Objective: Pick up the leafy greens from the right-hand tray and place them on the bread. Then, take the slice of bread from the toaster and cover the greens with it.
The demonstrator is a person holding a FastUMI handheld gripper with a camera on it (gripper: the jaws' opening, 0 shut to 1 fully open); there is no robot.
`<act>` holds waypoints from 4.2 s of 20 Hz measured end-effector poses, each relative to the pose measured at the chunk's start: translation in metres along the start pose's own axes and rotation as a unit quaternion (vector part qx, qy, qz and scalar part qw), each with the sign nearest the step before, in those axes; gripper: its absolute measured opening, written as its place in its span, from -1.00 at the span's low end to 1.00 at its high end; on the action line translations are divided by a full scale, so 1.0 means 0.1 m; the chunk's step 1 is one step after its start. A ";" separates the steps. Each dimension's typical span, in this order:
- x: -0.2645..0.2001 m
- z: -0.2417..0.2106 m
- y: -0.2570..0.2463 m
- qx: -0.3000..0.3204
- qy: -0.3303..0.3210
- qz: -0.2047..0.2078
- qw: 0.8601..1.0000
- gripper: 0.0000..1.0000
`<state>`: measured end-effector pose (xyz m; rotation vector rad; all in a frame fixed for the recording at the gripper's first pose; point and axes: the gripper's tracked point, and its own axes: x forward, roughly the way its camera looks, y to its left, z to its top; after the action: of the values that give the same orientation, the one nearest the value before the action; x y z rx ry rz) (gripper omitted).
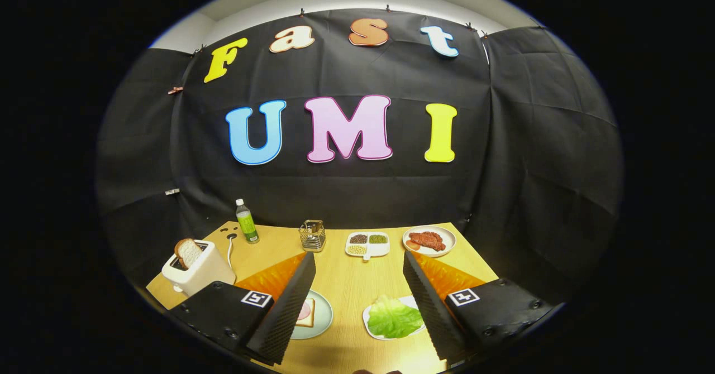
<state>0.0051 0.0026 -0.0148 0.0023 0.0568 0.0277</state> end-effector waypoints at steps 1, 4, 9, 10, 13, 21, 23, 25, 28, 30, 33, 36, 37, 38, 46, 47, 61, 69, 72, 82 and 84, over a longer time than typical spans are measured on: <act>0.01 -0.01 0.00 0.000 0.001 0.002 1.000 0.96; 0.02 -0.04 -0.03 -0.003 0.007 0.005 1.000 0.96; 0.04 -0.19 -0.12 0.000 0.030 0.003 1.000 0.96; 0.05 -0.20 -0.11 0.001 0.035 0.006 0.999 0.96; 0.09 -0.24 -0.17 0.001 0.040 0.007 0.999 0.96; 0.29 -0.85 -0.34 -0.014 0.105 0.030 0.994 0.96; 0.37 -1.00 -0.42 -0.018 0.120 0.039 0.992 0.96; 0.45 -1.18 -0.46 -0.020 0.139 0.050 0.989 0.96; 0.60 -1.49 -0.54 -0.022 0.170 0.063 0.983 0.97; 0.71 -1.77 -0.63 -0.020 0.196 0.061 0.979 0.97; 0.85 -2.14 -0.68 -0.017 0.234 0.059 0.970 0.97; 1.01 -2.40 -0.71 -0.034 0.248 0.059 0.966 0.97; 1.06 -2.47 -0.72 -0.039 0.251 0.061 0.965 0.97; 1.09 -2.54 -0.73 -0.043 0.257 0.062 0.963 0.97; 1.09 -2.94 -0.78 -0.035 0.312 0.048 0.948 0.98; 1.12 -2.96 -0.80 -0.040 0.317 0.044 0.947 0.99; 1.13 -2.96 -0.77 -0.024 0.331 0.014 0.943 -0.70; 1.15 -2.78 -0.73 -0.019 0.342 0.001 0.940 -0.89; 1.14 -2.50 -0.71 -0.028 0.317 -0.004 0.948 -0.89; 0.81 -1.64 -0.04 -0.020 0.255 0.049 0.966 -0.90; 0.77 -1.53 0.20 -0.025 0.246 0.067 0.967 -0.90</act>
<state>0.0733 0.0247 -0.1714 -0.0504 0.5533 0.1660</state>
